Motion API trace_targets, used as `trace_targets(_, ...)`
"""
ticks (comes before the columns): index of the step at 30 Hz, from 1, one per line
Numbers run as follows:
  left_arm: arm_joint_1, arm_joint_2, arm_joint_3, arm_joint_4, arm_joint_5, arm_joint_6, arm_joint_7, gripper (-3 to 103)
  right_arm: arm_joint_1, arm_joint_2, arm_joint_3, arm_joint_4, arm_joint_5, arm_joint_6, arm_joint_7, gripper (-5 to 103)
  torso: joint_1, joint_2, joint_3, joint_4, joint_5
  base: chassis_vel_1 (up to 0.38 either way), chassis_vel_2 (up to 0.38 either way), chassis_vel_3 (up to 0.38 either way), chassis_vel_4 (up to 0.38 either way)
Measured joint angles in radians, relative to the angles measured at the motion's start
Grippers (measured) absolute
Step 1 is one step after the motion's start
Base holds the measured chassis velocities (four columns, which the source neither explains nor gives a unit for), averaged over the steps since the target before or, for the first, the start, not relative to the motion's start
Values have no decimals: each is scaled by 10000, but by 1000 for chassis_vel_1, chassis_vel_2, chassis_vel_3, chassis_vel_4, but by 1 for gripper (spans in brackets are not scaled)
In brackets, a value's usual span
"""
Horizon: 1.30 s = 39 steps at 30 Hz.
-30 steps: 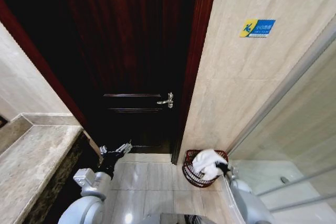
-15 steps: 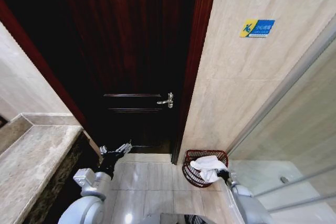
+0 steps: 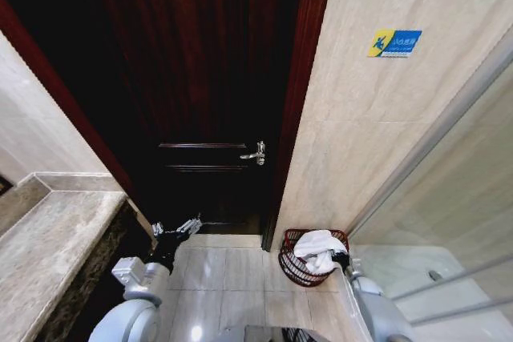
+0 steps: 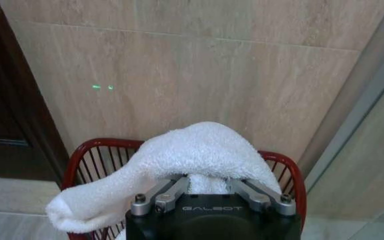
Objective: Discard the used towel into the hamper.
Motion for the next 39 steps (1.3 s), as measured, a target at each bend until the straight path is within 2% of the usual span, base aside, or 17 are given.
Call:
trace_targets(7,0,0,0,0,0,0,0,97,-145,83,52,-33,61,-143,-32,12,1,0,0,1,0,-60,79,62,-65)
trace_targets(10,0,0,0,0,0,0,0,97,-256,111,46,-150,626,93,-517,12,4,-1,0,1,-1,-111,120,111,-104)
trace_targets(15,-1,0,0,0,0,0,0,97,-302,178,60,-308,684,83,-500,12,11,-4,3,2,6,-74,72,58,-47)
trace_targets(17,-1,0,0,0,0,0,0,97,-259,187,117,-417,257,-156,-251,12,5,-3,2,0,-5,0,0,0,0)
trace_targets(19,0,0,0,0,0,0,0,97,-163,200,238,-452,-511,-931,243,12,-2,-2,-1,3,5,0,0,0,0)
trace_targets(20,0,0,0,0,0,0,0,97,-163,200,238,-452,-511,-931,243,12,-2,-2,-1,3,5,0,0,0,0)
trace_targets(22,0,0,0,0,0,0,0,97,17,179,334,-616,-764,-1537,690,12,-4,0,-1,-1,1,0,0,0,0)
trace_targets(23,0,0,0,0,0,0,0,97,17,179,334,-616,-764,-1537,690,12,-4,0,-1,-1,1,0,0,0,0)
trace_targets(25,0,-1,0,0,0,0,0,97,250,84,475,-942,-640,-1755,1247,12,-3,0,-1,9,2,0,0,0,0)
trace_targets(27,1,0,0,0,0,0,0,97,204,0,483,-902,-597,-1731,1202,12,-2,0,-1,1,-3,0,0,0,0)
trace_targets(29,0,0,0,0,0,0,0,97,116,-16,484,-735,-685,-1535,873,12,0,0,0,-5,-6,0,0,0,0)
trace_targets(30,0,0,0,0,0,0,0,97,70,77,484,-654,-701,-1242,328,12,1,0,0,-4,-4,0,0,0,0)
trace_targets(31,0,0,0,0,0,0,0,97,70,77,484,-654,-701,-1242,328,12,1,0,0,-4,-4,0,0,0,0)
trace_targets(33,0,0,0,0,0,0,0,97,62,267,447,-659,-390,-671,-824,12,3,0,1,-1,4,0,0,0,0)
trace_targets(36,0,0,0,1,0,0,0,97,48,662,367,-431,74,-318,-1845,12,2,0,1,4,3,0,0,0,0)
trace_targets(39,0,0,0,0,0,0,-1,97,137,815,324,-377,312,-402,-2012,12,2,0,0,5,3,0,0,0,0)
